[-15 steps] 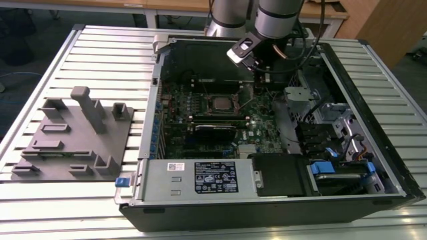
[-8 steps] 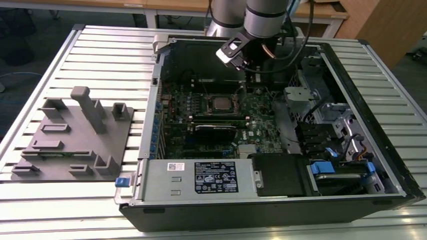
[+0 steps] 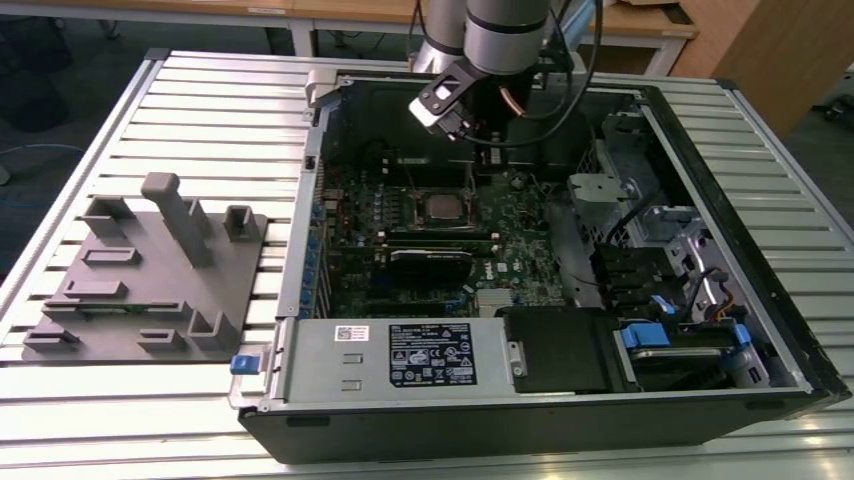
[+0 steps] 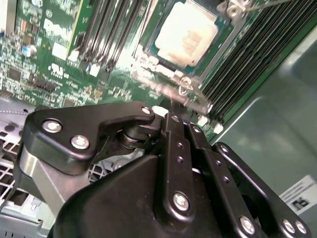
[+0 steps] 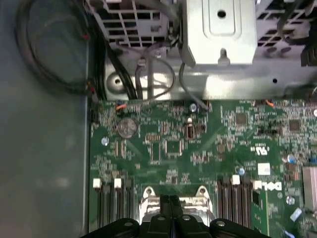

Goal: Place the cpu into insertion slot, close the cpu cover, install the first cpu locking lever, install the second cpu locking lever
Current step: 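Close the cpu cover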

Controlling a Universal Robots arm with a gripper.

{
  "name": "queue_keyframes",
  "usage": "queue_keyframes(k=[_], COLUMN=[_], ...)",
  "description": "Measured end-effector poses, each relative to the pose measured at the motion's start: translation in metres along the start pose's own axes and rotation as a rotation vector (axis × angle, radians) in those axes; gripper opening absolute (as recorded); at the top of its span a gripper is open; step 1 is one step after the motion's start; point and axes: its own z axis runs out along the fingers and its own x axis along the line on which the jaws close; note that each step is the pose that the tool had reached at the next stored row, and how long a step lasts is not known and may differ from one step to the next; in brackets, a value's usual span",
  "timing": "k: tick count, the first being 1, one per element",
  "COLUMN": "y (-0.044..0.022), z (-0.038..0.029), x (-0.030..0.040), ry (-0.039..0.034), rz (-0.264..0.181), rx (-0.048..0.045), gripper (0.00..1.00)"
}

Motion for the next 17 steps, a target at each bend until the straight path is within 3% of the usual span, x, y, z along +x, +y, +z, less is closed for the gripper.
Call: queue_keyframes(k=[7, 17], y=[-0.0168, -0.0251], z=[-0.0009, -0.0012], x=[-0.0005, -0.0007], ry=[0.0003, 0.0002], rz=[0.000, 0.000], rx=[-0.0072, -0.0087], gripper=[0.10, 0.10])
